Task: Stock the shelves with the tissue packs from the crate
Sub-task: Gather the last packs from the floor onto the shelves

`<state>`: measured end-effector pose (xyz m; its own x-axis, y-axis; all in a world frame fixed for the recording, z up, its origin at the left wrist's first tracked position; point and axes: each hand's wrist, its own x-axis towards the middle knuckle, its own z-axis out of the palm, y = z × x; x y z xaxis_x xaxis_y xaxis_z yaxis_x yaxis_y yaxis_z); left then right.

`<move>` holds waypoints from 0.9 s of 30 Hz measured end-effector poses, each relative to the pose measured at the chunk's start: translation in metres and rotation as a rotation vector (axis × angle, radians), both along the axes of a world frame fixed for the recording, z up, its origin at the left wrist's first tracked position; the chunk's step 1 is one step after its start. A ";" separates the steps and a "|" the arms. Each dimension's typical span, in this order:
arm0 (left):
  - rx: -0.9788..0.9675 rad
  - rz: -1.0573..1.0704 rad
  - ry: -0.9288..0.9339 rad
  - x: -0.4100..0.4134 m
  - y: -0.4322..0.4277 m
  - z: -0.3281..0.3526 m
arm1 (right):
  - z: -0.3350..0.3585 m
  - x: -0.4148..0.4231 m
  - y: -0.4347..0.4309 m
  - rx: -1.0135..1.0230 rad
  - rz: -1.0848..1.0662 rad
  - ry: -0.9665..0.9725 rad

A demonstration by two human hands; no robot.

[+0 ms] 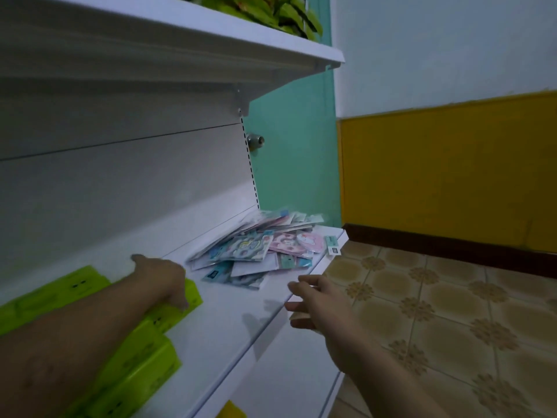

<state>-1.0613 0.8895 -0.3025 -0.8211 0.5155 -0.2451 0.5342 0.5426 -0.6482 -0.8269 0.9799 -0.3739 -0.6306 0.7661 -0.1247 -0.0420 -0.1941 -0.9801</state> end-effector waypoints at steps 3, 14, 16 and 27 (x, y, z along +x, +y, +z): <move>0.331 -0.272 -0.173 0.042 0.010 -0.003 | -0.015 0.015 0.003 -0.001 -0.027 -0.028; 0.929 -0.306 -1.159 0.234 0.046 -0.184 | -0.195 0.158 0.035 -0.265 -0.397 -0.270; 0.887 -0.173 -1.264 0.252 0.051 -0.235 | -0.243 0.192 0.040 -0.330 -0.457 -0.354; 0.717 0.435 -1.490 0.280 0.067 -0.489 | -0.499 0.278 0.066 -0.353 -0.425 -1.118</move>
<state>-0.7808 0.9562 -0.7912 -0.2134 0.6725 -0.7087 0.1512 0.7394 0.6561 -0.5489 1.0455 -0.8732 0.2429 0.6991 -0.6725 0.6565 -0.6289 -0.4166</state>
